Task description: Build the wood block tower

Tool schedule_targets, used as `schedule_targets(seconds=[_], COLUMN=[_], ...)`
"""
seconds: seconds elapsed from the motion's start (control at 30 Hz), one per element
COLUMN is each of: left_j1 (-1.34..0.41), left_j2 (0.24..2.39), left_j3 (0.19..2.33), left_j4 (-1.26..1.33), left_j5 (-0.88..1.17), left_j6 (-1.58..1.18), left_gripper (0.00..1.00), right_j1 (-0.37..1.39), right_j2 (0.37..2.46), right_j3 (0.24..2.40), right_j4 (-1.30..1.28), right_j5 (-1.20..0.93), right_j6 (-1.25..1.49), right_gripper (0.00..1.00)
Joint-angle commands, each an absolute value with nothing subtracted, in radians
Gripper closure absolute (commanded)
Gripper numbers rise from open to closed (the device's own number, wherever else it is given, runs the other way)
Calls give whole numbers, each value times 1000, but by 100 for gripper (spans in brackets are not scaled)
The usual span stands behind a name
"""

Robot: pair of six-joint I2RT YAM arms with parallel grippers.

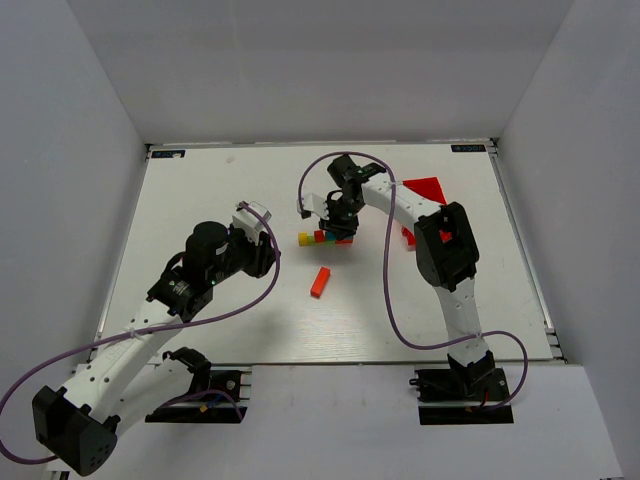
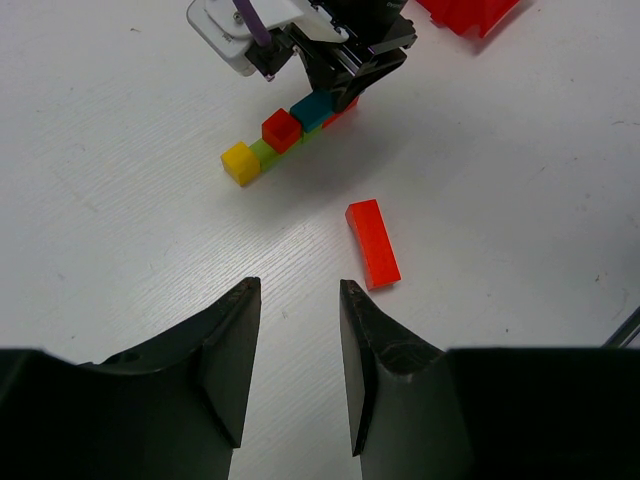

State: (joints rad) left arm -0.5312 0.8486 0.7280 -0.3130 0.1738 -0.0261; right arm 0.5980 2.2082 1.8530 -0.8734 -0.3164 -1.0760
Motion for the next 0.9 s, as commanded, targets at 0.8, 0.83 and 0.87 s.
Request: schedule_targets(seconds=[0.8,0.83,0.87], left_j1=[-526,-526,-526], left_j2=[827,827,827], left_j3=[739,739,739], left_j4=[-299,-299,-299], left_j5=[192,192,192], left_j6=[-26,-26,-26], left_gripper=[52,52,52], right_j1=[603,591,601], right_j2=[2204,2206,2206], right_j3=[1855,1856,1856], right_j4=[-864,-865,-865], right_j5=[-322,-324,-321], right_j6=[-1066,-1065,-1065], right_gripper=[82,82,82])
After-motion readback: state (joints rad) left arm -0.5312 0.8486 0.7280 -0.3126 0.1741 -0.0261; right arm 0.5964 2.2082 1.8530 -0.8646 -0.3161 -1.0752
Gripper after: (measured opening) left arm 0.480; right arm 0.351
